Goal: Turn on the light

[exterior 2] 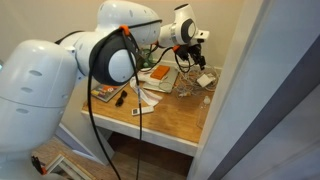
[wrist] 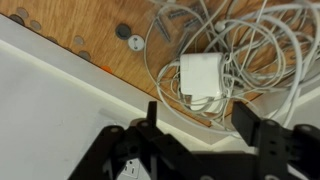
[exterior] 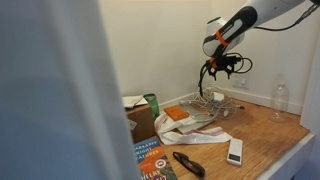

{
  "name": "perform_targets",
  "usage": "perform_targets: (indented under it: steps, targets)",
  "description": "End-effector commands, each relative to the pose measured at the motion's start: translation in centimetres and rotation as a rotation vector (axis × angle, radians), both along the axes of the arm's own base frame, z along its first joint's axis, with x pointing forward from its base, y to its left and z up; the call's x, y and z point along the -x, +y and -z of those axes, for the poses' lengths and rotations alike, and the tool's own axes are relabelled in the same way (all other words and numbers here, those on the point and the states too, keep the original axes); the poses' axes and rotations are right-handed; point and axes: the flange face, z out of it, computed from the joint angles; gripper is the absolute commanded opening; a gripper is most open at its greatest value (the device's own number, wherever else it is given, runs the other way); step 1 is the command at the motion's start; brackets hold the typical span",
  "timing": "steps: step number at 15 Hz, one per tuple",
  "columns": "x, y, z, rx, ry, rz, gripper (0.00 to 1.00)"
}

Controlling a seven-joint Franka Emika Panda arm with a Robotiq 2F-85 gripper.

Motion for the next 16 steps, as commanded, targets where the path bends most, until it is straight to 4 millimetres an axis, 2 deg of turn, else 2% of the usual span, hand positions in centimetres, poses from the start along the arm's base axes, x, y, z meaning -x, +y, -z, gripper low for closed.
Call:
perform_targets:
  steps: [1,9,14,15,16]
  targets:
    - [3.8,0.8,-2.2,-0.087,0.091,-0.152,1.0]
    - [10.4,0.9,-5.2,-0.235,0.251,-0.488,1.0]
    - [14.3,-0.2,-6.1,-0.325,0.36,-0.658,1.0]
    - [12.2,-0.1,-5.6,-0.274,0.346,-0.593,1.0]
    - [12.8,-0.4,-5.8,-0.286,0.359,-0.617,1.0]
